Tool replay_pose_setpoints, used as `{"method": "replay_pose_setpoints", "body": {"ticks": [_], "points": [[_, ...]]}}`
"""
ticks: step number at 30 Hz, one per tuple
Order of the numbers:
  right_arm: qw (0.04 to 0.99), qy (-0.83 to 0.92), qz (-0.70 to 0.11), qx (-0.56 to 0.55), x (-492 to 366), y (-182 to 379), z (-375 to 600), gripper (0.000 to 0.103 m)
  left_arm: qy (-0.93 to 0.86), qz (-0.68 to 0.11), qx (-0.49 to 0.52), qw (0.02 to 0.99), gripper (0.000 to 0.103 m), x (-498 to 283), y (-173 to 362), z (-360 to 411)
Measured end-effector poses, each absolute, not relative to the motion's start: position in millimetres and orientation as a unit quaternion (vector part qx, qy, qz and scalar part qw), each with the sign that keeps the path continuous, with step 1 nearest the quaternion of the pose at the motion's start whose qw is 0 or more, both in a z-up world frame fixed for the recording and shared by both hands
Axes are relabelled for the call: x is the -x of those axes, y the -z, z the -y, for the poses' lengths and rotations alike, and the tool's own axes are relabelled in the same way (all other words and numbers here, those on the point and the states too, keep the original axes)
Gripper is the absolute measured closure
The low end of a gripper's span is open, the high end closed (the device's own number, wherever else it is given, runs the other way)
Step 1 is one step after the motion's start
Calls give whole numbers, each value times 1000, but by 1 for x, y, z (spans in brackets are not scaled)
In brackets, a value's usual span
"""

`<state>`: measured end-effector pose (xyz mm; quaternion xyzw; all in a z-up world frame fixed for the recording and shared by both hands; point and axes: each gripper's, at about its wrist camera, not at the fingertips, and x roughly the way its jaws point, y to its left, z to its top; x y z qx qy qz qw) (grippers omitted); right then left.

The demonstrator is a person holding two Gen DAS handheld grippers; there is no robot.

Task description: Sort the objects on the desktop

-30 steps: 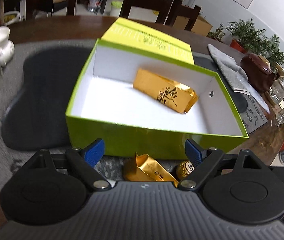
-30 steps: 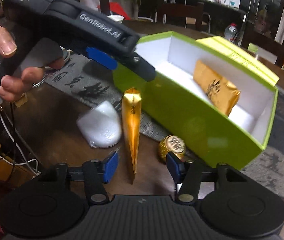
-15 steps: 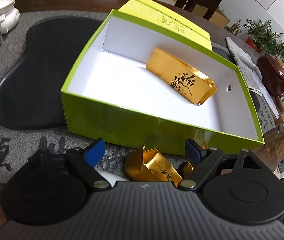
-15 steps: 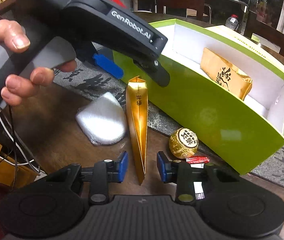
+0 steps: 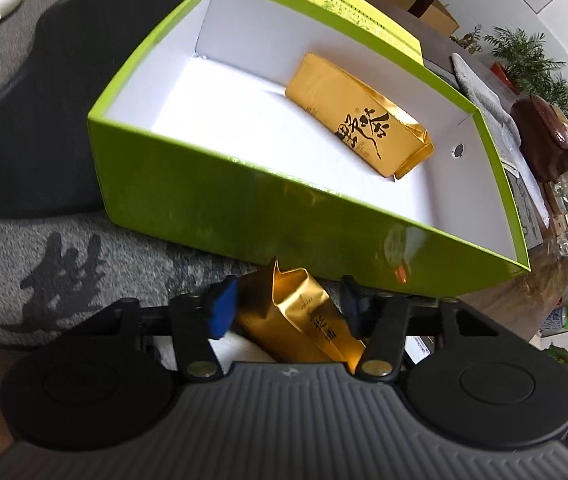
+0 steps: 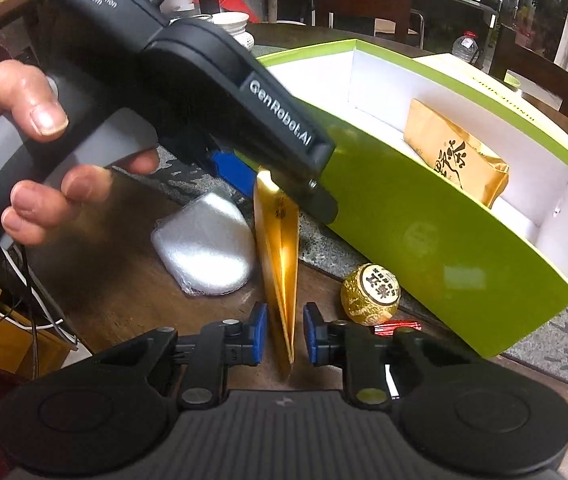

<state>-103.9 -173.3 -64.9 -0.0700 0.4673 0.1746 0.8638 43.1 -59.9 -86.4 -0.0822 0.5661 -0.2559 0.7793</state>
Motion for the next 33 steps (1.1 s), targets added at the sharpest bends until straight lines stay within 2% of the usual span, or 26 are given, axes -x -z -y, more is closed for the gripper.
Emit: {"method": "replay_pose_setpoints", "body": {"ticks": [9, 17, 24, 28, 33], "points": [[868, -188, -453, 78, 106, 50, 170, 91, 259, -555, 90, 785, 55, -35, 66, 56], [885, -195, -407, 111, 105, 0, 175, 91, 273, -506, 110, 811, 55, -36, 8, 56], [902, -174, -369, 140, 67, -34, 189, 91, 284, -462, 119, 832, 55, -73, -29, 75], [899, -170, -379, 135, 31, -28, 199, 91, 274, -464, 116, 834, 55, -103, -20, 92], [881, -175, -419, 130, -9, 0, 211, 91, 253, -501, 120, 819, 55, -141, 20, 107]]}}
